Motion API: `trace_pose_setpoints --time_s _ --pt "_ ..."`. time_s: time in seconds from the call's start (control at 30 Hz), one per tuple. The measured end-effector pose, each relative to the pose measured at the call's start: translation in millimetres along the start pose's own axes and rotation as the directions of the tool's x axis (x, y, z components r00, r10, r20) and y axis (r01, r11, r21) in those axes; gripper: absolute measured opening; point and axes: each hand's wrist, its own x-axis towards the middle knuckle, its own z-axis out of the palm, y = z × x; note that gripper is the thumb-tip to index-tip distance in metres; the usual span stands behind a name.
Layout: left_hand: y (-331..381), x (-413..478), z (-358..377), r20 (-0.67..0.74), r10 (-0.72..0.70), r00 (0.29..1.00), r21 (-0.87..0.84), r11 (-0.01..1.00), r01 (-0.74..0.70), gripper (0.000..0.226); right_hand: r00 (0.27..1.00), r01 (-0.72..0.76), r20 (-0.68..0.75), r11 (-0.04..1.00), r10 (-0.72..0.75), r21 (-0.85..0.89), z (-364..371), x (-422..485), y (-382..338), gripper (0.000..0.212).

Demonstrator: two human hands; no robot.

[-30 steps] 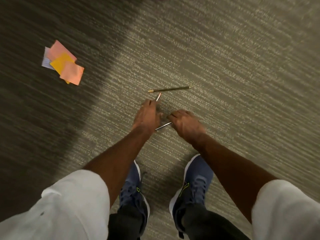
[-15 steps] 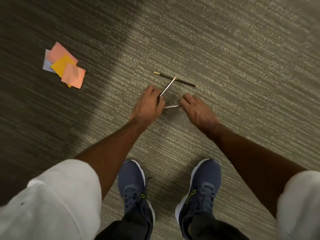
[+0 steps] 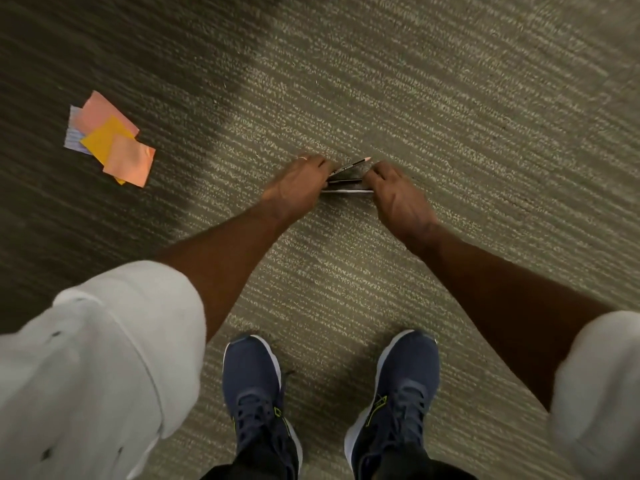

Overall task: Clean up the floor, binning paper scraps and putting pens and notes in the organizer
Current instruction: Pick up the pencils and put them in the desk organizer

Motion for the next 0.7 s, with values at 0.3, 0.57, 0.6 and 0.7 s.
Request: trace_pose_setpoints --time_s 0.3,0.57,0.6,0.7 --pt "-9.0 -71.9 -30.6 -0.029 -0.037 0.999 -0.384 0.923 0.023 0.021 0.994 0.100 -0.047 0.994 -0.102 -0.051 -72.0 -5.8 -41.8 0.013" --pt "3.7 -148.8 -128.7 0.111 -0.291 0.950 -0.869 0.435 0.234 0.014 0.995 0.094 -0.037 0.958 -0.088 0.270 -189.7 18.4 -124.2 0.042" --pt "8.5 -157.0 -145.5 0.113 -0.329 0.937 -0.907 0.352 0.233 0.015 0.999 0.018 -0.039 0.927 -0.004 0.375 -207.0 20.6 -139.7 0.058" --pt "18.9 -180.8 -193.2 0.070 -0.414 0.908 -0.963 0.210 0.170 0.021 0.963 -0.234 0.079 0.662 0.256 0.712 -249.0 26.2 -188.7 0.087"
